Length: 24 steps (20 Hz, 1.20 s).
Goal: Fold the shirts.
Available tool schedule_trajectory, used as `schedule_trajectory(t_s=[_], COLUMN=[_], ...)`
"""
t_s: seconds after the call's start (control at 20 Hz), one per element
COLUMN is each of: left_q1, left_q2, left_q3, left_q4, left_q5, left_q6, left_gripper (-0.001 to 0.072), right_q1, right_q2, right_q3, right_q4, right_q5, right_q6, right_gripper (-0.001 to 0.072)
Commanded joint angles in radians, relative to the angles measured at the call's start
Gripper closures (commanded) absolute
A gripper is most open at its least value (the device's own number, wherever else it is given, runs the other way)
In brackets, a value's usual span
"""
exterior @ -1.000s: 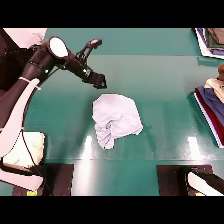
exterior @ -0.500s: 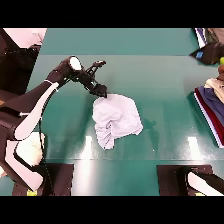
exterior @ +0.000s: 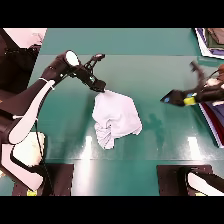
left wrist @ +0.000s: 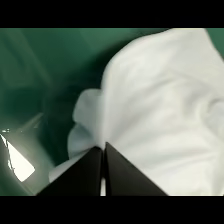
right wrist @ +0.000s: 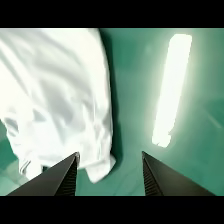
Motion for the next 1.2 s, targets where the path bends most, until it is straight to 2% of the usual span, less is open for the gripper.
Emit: schedule_trajectory(t_s=[0.0, 0.3, 0.35, 0.45, 0.5, 0.75, 0.95, 1.15], left_q1=[0.001, 0.001, 0.001, 0.001, 0.001, 0.001, 0.001, 0.001], left_q2=[0.039, 0.04, 0.04, 0.042, 0.049, 0.195, 0.395, 0.577], left_q3=[0.015, 0.014, 0.014, 0.014, 0.014, 0.061, 0.194, 0.308], left_q4=[0.017, 0.031, 0.031, 0.031, 0.031, 0.08, 0.091, 0.091], left_q5=[0.0, -0.061, -0.066, -0.077, -0.079, -0.054, -0.052, -0.053], left_q6=[0.001, 0.001, 0.0, 0.0, -0.001, -0.01, -0.01, -0.01], left_gripper=[0.0686, 0.0686, 0.0686, 0.0686, 0.0686, 0.0687, 0.0687, 0.0686], right_q1=[0.089, 0.317, 0.333, 0.343, 0.339, 0.208, 0.109, 0.078], right_q2=[-0.093, -0.253, -0.261, -0.249, -0.231, -0.023, 0.129, 0.155], right_q3=[-0.147, -0.153, -0.153, -0.153, -0.153, -0.026, 0.262, 0.583], right_q4=[0.097, 0.145, 0.144, 0.142, 0.142, 0.134, 0.134, 0.133], right_q5=[-0.054, -0.195, -0.201, -0.22, -0.236, -0.246, -0.241, -0.174], right_q6=[-0.058, -0.091, -0.092, -0.108, -0.114, -0.097, -0.078, -0.078], right_gripper=[0.0253, 0.0262, 0.0317, 0.0638, 0.0698, 0.07, 0.07, 0.07])
